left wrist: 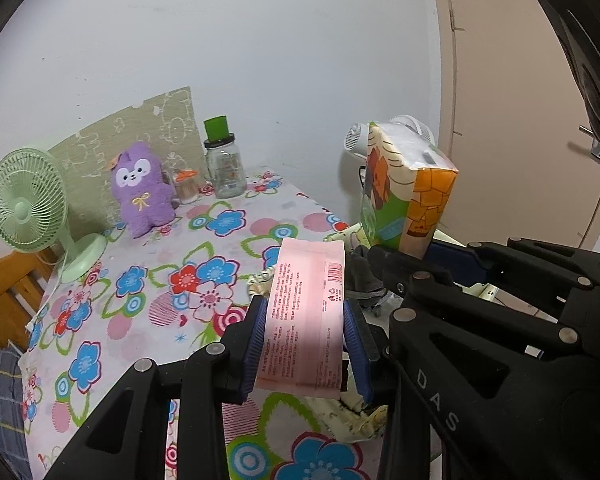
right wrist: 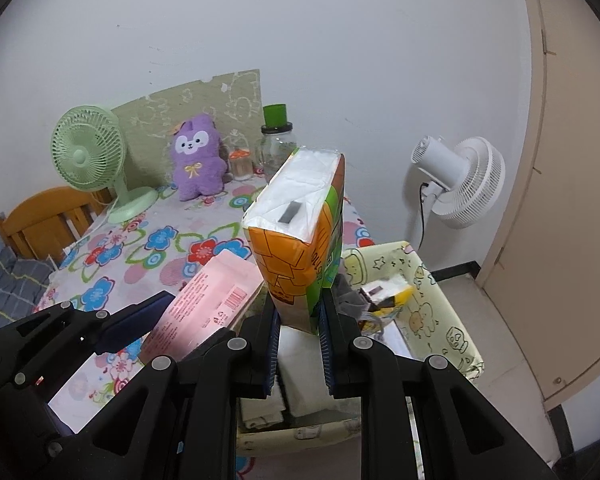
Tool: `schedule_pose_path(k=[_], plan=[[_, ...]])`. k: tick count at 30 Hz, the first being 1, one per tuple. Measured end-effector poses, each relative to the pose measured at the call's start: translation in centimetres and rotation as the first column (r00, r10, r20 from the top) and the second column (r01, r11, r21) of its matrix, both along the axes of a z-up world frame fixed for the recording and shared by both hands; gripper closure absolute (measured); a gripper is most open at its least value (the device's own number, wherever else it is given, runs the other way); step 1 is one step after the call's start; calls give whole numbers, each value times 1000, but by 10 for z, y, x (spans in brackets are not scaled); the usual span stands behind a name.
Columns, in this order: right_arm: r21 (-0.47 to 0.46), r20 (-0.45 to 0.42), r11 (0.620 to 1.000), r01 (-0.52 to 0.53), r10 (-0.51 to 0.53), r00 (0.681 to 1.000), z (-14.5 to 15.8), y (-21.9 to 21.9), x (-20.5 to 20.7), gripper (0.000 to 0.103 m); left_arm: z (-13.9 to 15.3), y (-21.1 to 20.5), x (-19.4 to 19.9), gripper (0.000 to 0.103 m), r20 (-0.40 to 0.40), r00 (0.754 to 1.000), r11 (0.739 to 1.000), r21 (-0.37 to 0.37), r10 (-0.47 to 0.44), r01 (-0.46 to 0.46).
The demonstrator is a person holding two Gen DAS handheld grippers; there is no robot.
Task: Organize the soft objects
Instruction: 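Carry the tissue pack and pink card over the gift box with both tools, then open both tools to drop the tissue pack and pink card into the gift box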
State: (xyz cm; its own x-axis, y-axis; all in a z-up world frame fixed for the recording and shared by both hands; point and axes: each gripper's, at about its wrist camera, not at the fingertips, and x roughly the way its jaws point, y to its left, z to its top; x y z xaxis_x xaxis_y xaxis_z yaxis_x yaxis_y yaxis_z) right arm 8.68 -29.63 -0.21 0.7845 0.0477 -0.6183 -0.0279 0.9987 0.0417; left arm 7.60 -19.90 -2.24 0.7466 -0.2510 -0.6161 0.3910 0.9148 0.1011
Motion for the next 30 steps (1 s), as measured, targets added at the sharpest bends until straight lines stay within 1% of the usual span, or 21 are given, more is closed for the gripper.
schedule_pose_path(k=[9, 18, 19, 20, 22, 23, 24, 26, 27, 28, 30], plan=[[9, -15, 999, 31, -30, 999, -9, -19, 8, 82, -7, -22, 10, 64, -18, 999, 999, 14, -38, 38], [10, -49, 999, 51, -51, 998, -19, -32, 13, 82, -16, -36, 16, 61, -57, 995, 996, 12, -85, 86], [11, -52, 998, 54, -53, 997, -20, -33, 14, 81, -17, -37, 16, 56, -58, 994, 996, 12, -90, 91], [12, -55, 998, 56, -56, 997, -21, -33, 14, 80, -18, -37, 16, 44, -60, 994, 996, 12, -92, 92], [14, -57, 997, 70, -69, 996, -23, -35, 14, 73, -19, -38, 16, 30, -52, 995, 997, 19, -80, 81], [16, -54, 997, 73, -72, 996, -23, -36, 13, 61, -19, -38, 16, 28, -48, 996, 997, 23, -77, 78], [19, -52, 997, 75, -74, 996, -23, -36, 13, 47, -19, -38, 15, 27, -46, 996, 996, 28, -79, 80], [31, -43, 996, 79, -78, 996, -23, -36, 10, 33, -19, -38, 14, 21, -45, 995, 996, 28, -84, 85], [32, -40, 996, 81, -80, 996, -23, -36, 9, 30, -18, -38, 13, 20, -43, 996, 996, 31, -84, 85], [32, -39, 996, 82, -81, 996, -23, -36, 9, 29, -18, -38, 12, 17, -41, 996, 996, 36, -83, 84], [31, -46, 996, 82, -81, 996, -23, -35, 9, 26, -18, -37, 11, 15, -41, 996, 996, 44, -75, 77]])
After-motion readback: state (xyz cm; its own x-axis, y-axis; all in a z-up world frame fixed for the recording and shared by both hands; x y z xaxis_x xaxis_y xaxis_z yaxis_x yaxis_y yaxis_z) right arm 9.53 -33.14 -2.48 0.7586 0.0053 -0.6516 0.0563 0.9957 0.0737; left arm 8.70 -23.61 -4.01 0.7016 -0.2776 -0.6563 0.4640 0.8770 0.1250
